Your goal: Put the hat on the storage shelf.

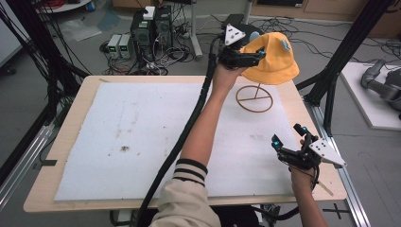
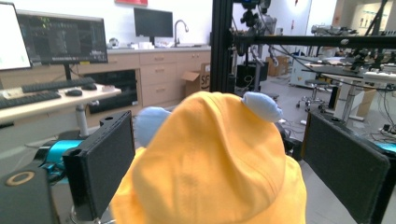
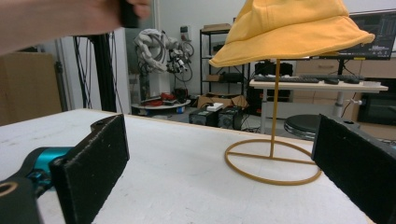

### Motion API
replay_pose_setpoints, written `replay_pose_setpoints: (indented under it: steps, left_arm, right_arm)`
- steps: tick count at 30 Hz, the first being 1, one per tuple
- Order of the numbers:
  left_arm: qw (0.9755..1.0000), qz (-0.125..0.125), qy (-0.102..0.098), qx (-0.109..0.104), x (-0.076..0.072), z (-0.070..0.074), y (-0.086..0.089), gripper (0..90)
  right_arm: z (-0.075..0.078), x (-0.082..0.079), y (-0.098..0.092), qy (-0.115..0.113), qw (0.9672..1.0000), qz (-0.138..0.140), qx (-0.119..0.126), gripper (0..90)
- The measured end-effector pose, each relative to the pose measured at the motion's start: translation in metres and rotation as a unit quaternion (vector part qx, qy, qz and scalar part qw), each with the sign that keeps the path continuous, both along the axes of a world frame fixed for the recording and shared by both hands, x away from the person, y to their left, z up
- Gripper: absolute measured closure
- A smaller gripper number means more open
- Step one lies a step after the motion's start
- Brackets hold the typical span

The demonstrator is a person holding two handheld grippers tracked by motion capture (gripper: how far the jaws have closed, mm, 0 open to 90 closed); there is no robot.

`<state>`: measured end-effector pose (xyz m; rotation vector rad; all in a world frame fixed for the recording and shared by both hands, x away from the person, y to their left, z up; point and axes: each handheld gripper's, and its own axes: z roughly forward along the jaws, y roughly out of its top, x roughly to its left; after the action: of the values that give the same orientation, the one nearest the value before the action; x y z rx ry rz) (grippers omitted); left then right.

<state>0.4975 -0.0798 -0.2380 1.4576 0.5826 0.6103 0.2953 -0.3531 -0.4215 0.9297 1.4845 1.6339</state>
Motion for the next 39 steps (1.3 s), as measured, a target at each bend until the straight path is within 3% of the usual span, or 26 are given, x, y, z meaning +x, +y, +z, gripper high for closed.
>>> replay_pose_setpoints:
  steps: [9,20,27,32,39]
  left_arm:
    - [0.9993,0.015,-0.032,0.013,-0.047,0.016,0.065,8.0]
    - [0.9970,0.043,-0.058,0.027,-0.106,0.022,0.136,6.6]
    - [0.9953,0.075,-0.055,0.028,-0.137,0.016,0.186,6.0]
    - [0.9934,0.101,-0.052,0.019,-0.161,0.004,0.222,6.0]
    - [0.9878,0.147,-0.047,0.019,-0.194,-0.021,0.270,6.0]
  right_arm:
    - [0.001,0.001,-0.002,0.001,0.9999,-0.006,0.011,3.7]
    - [0.003,0.002,-0.003,-0.003,0.9996,-0.019,0.020,2.5]
    - [0.004,0.003,-0.003,-0.004,0.9998,-0.012,0.018,2.1]
    - [0.004,0.003,0.000,0.001,0.9998,-0.009,0.016,2.1]
    - [0.004,0.003,0.000,0.001,0.9998,-0.010,0.015,2.1]
